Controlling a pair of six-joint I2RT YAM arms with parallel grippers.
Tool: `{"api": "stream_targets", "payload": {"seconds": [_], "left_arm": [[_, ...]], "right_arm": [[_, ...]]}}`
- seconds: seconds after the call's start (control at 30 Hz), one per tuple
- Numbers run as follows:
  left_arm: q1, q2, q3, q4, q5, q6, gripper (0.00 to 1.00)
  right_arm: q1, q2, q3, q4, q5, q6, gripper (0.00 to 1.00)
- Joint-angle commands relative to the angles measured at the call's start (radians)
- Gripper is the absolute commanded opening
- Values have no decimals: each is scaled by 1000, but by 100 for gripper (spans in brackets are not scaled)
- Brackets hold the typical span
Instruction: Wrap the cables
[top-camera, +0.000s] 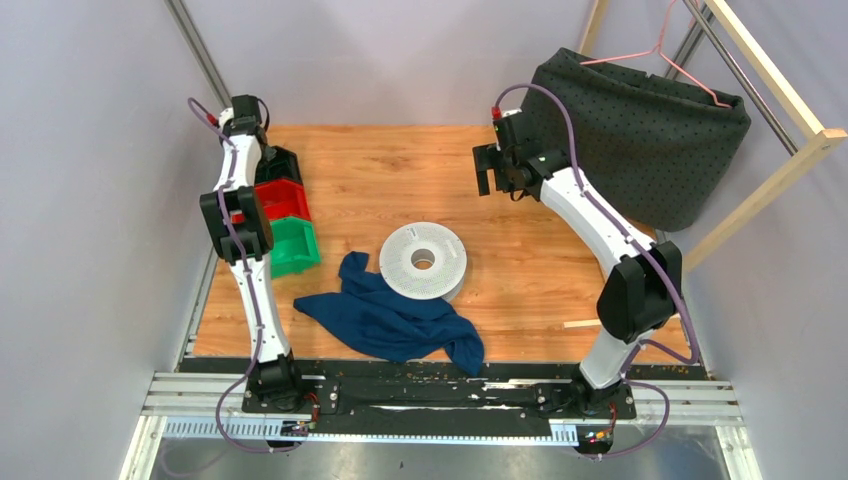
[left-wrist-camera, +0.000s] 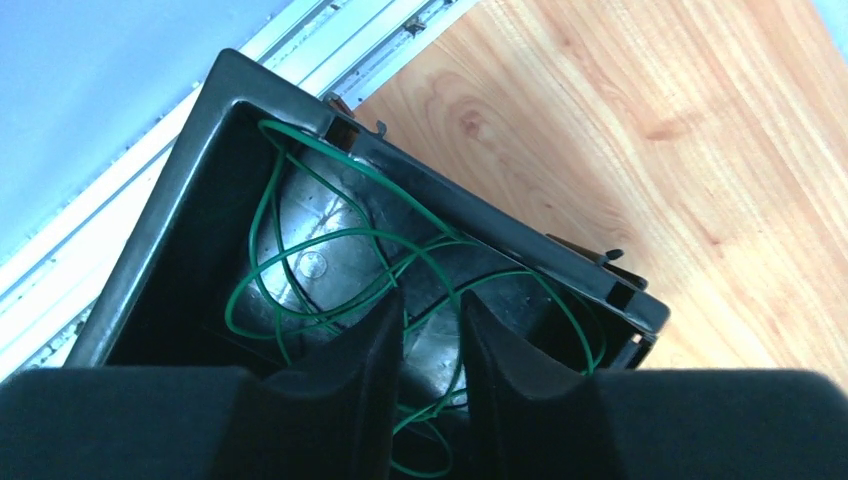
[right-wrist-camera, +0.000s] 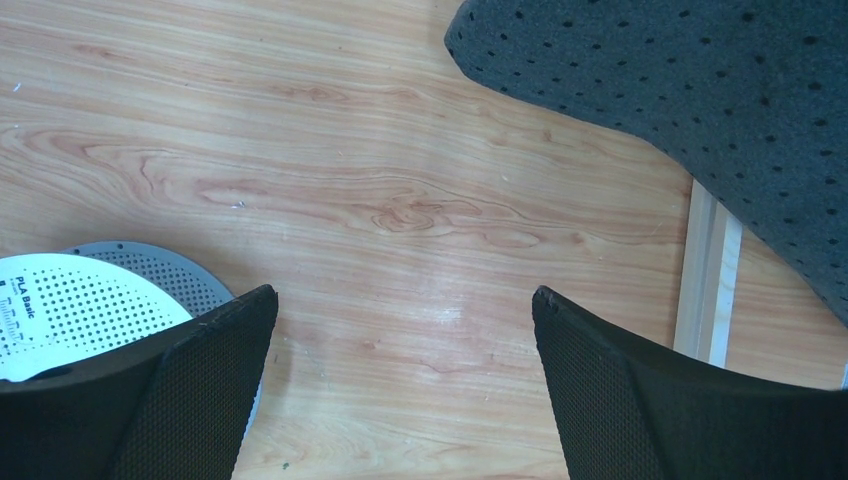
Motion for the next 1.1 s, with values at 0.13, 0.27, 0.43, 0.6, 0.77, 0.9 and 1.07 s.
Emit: {"api": "stream_targets", "payload": {"seconds": [0.13,0.27,0.43,0.6,0.77,0.9,1.07], "left_arm": [[3,-30,0,40,28,32,2],[1,-123,-45,41,71,50,0],[-17,-289,-91,40,158,113,0],[-73,-448,-57,40,282,265,0],[-129,-592,-20,40,421,314,0],[-201,-697,-13,42,487,358,0],[-308,-767,-29,73,677,342,0]], "right_arm": [[8,30,76,-58,0,-6,99],[9,23,81,-56,-1,-4,98],[10,15,90,-50,-2,-16,98],[9,1,97,-44,14,-32,98],[9,-29,107,-23,49,-75,99],[9,-61,149,-19,50,-88,100],[9,-122,214,-2,0,-80,100]]}}
